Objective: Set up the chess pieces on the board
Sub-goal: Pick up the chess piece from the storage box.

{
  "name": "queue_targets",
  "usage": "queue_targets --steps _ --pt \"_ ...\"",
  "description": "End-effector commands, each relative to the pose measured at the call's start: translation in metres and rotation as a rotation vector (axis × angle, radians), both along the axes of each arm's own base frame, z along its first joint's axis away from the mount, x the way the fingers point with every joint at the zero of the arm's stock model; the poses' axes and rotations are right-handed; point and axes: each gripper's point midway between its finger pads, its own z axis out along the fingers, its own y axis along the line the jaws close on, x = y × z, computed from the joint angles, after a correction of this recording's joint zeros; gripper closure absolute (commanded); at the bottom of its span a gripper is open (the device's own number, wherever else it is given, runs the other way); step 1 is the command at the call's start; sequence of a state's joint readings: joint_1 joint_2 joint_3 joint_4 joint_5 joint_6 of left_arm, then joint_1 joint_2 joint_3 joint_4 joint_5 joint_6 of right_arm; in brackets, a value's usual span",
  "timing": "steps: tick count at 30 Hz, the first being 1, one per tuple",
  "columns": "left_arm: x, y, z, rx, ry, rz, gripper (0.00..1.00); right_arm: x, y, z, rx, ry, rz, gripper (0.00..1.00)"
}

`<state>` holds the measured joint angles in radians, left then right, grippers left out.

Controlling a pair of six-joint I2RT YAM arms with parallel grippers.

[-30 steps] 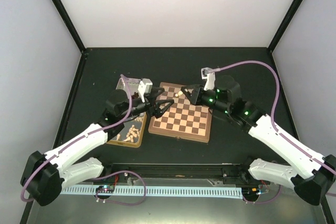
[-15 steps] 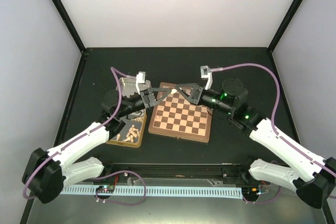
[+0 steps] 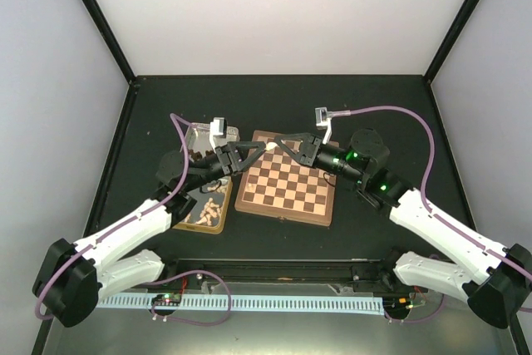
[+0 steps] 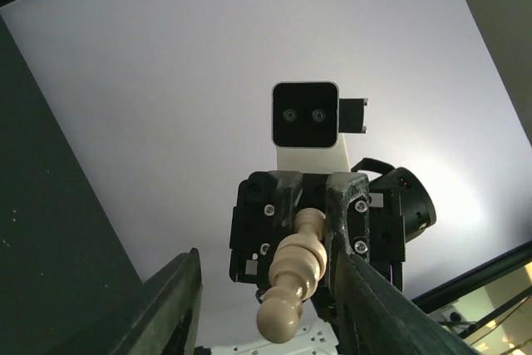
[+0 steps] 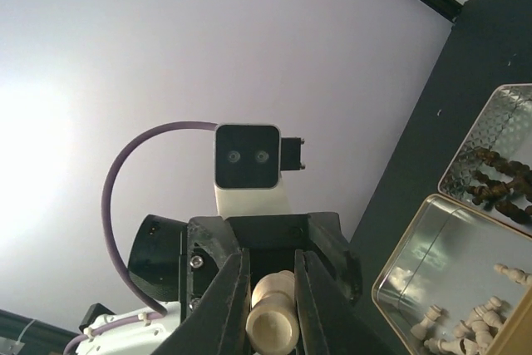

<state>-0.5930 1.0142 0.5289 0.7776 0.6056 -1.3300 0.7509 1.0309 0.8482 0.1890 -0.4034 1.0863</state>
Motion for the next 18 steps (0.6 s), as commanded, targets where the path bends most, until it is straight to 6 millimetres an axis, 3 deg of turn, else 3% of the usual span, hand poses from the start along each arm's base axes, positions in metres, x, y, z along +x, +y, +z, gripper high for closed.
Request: queue_targets --steps 1,6,18 --pt "-0.004 0.004 0.015 -0.052 -0.039 0.0 0.57 0.0 -0.008 0.021 0.063 -0.041 -0.033 0.92" --pt "-0.005 0.004 0.017 -0.059 -0.048 -0.003 0.74 0.003 -0.008 0.015 0.059 -0.019 -0.041 0.92" --pt "-0.005 0.005 0.015 -0.024 -0.069 0.014 0.98 0.007 -0.011 0.003 0.013 -0.005 -0.077 0.92"
